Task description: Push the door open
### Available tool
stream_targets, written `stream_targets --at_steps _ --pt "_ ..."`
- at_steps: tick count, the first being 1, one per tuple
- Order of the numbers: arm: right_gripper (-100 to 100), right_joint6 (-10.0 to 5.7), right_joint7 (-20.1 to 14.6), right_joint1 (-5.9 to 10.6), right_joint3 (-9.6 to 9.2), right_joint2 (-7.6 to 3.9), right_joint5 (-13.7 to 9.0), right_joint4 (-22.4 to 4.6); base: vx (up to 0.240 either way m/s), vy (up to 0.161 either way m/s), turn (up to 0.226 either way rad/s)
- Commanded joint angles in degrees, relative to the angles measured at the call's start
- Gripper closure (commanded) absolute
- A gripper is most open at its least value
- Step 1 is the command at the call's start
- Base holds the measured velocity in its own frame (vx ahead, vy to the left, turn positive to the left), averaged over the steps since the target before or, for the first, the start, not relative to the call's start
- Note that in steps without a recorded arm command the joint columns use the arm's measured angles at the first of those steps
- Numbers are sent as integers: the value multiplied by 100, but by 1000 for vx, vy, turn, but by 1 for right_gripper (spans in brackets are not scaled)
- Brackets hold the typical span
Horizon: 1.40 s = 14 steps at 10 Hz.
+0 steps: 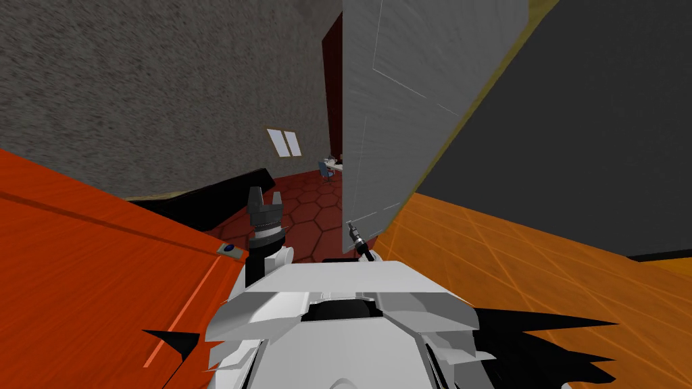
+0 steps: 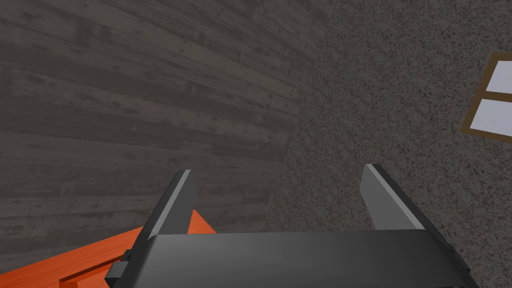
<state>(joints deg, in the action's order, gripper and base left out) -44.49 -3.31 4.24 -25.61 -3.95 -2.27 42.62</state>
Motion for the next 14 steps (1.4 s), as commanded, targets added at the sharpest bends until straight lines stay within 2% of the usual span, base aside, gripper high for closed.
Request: stream_targets --at_steps 1,3,4,6,8,9,14 --pt "100 48 22 -60 108 -71 -27 174 116 106 9" --pt "100 53 47 -71 301 -95 -70 172 106 91 25" --pt "100 53 47 -71 301 -95 -70 172 81 61 -13" --pt "100 58 76 -83 518 -118 -118 170 110 83 29" --pt "100 58 76 -83 518 -118 -118 170 53 49 -10" --pt "100 61 96 -92 670 -133 -152 169 71 47 46" --pt "100 70 150 -115 1078 -161 -243 165 105 100 12"
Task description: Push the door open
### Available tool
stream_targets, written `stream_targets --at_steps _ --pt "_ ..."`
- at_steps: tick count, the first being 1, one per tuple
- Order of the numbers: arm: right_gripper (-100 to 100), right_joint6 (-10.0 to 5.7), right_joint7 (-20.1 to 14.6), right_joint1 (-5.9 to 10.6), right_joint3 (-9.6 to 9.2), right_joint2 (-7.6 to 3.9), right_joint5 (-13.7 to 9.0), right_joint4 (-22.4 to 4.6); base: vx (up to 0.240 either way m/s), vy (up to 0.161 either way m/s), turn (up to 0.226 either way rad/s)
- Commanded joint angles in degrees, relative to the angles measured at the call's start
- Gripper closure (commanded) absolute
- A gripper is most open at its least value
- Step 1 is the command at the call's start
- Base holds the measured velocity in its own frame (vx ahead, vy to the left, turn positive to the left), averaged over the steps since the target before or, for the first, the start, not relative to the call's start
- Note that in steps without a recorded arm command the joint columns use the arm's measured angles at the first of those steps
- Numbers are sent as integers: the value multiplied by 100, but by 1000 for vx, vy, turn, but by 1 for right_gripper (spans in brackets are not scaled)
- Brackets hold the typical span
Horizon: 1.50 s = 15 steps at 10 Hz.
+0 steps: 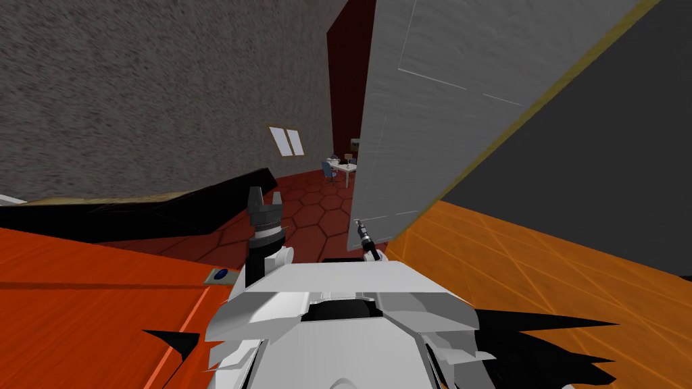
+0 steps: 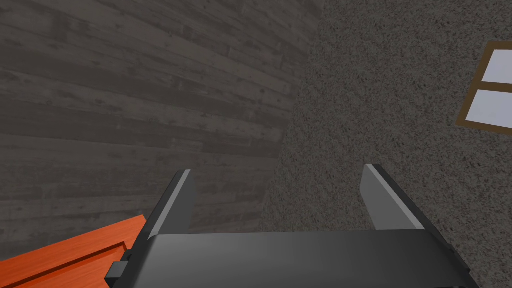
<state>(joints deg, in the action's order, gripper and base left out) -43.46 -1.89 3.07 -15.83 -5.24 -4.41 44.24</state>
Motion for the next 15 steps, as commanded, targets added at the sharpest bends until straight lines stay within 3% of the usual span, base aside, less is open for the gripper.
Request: stream_targets --at_steps 1,8,9,10,12,15 --pt "100 -30 19 -3 182 -36 -47 3 111 103 17" --pt "100 -17 95 -35 755 -57 -175 -2 107 89 14" --pt "100 -14 115 -44 907 -59 -209 -4 116 142 20" --pt "100 -14 115 -44 907 -59 -209 -4 96 91 -8" --pt "100 -8 152 -60 1190 -61 -272 -6 140 104 22" --pt "100 -1 190 -76 1473 -57 -336 -9 160 99 14"
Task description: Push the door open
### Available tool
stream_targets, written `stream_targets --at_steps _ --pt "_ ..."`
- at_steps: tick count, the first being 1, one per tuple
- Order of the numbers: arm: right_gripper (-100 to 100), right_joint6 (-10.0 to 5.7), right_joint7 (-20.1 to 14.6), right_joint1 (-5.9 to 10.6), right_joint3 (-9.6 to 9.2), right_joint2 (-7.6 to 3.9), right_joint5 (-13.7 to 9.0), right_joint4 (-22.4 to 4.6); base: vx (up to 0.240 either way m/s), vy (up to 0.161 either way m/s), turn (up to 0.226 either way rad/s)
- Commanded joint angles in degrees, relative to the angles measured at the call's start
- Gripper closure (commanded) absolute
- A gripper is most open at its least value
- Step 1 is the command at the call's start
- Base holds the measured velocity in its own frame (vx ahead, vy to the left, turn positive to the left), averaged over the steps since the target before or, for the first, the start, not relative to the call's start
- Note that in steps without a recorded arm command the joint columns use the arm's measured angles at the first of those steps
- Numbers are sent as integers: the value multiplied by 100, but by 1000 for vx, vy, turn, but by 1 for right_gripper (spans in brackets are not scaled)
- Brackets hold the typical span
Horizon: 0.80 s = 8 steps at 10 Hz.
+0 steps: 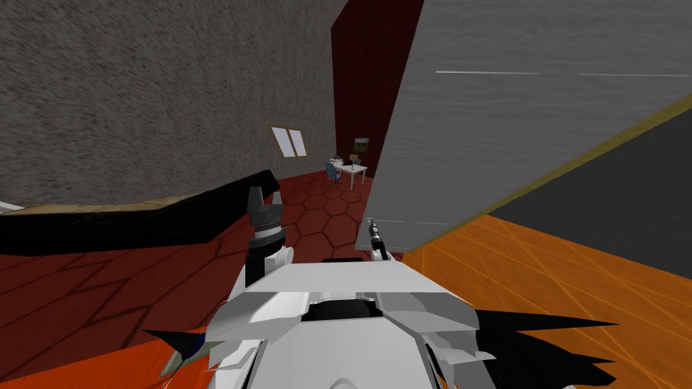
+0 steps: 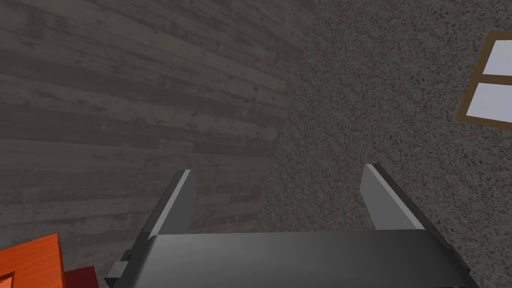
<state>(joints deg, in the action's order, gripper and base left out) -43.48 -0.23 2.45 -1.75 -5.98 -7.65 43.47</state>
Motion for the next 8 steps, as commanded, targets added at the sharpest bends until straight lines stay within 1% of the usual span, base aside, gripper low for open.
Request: stream_targets --at_steps 1,2,3,4,5,8 --pt "100 3 36 -20 158 19 -33 68 149 117 12" --pt "100 5 49 -26 256 22 -55 67 144 114 -3" --pt "100 -8 36 -52 215 -8 -48 58 66 36 -36" --pt "100 -4 76 -50 341 -23 -108 59 133 28 -68" --pt "100 -5 84 -49 364 -23 -120 55 177 73 -53" --pt "100 -11 147 -38 536 -23 -208 26 191 65 -51"
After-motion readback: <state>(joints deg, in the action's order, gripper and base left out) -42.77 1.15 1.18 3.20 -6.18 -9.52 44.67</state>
